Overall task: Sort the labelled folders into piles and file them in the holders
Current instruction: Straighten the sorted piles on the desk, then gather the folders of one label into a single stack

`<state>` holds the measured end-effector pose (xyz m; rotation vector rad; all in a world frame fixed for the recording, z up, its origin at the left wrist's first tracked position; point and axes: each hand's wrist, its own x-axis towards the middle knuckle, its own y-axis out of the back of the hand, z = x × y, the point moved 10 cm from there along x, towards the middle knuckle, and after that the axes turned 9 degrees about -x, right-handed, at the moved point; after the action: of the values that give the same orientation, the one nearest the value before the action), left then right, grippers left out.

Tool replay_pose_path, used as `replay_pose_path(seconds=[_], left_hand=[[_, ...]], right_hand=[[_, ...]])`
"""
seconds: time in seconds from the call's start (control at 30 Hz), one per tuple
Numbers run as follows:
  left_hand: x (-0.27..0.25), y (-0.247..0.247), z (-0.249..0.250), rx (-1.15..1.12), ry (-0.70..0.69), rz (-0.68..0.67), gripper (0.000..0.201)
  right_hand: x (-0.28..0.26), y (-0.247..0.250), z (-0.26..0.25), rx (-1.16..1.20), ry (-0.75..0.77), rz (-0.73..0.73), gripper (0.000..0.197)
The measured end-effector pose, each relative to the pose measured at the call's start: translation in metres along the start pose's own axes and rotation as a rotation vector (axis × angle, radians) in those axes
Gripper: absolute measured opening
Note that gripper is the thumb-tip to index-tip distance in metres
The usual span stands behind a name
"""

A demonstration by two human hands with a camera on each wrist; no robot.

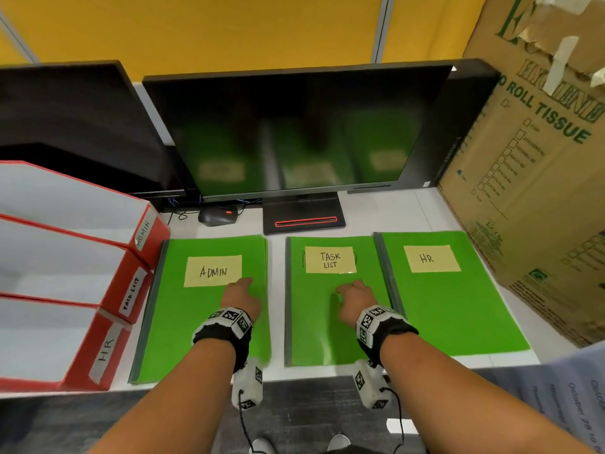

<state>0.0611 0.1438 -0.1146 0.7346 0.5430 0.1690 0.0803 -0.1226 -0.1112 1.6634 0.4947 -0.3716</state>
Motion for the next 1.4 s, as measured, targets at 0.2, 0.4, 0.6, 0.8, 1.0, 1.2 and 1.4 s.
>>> replay_pose_path(seconds=[0.2,0.4,0.6,0.8,1.0,1.2,1.4], left_hand=[[-0.004,0.081,-0.064,0.100,0.187,0.208,0.063],[-0.011,0.124,-0.133,0.096,0.430,0.260,0.057],[-0.004,0.122,-0.160,0.049,0.465,0.114,0.041],[0.000,0.121,-0.157,-0.038,0.436,0.099,0.040],[0.004,0.124,-0.154,-0.118,0.434,0.087,0.044],[0.001,0.116,-0.165,-0.146,0.465,0.014,0.072],[-0.005,0.122,-0.160,-0.307,0.416,0.070,0.071]], right_hand=[[-0.006,-0.005,-0.083,0.179,0.189,-0.039,0.041],[-0.005,-0.036,-0.133,0.160,0.175,-0.139,0.051],[0.000,-0.041,-0.157,0.138,0.152,-0.113,0.020],[0.002,-0.045,-0.166,0.026,0.107,-0.154,0.030],[0.005,-0.045,-0.161,0.014,0.100,-0.149,0.007],[0.003,-0.046,-0.158,0.047,0.081,-0.155,0.030],[0.001,-0.049,-0.158,0.079,0.063,-0.171,0.039]])
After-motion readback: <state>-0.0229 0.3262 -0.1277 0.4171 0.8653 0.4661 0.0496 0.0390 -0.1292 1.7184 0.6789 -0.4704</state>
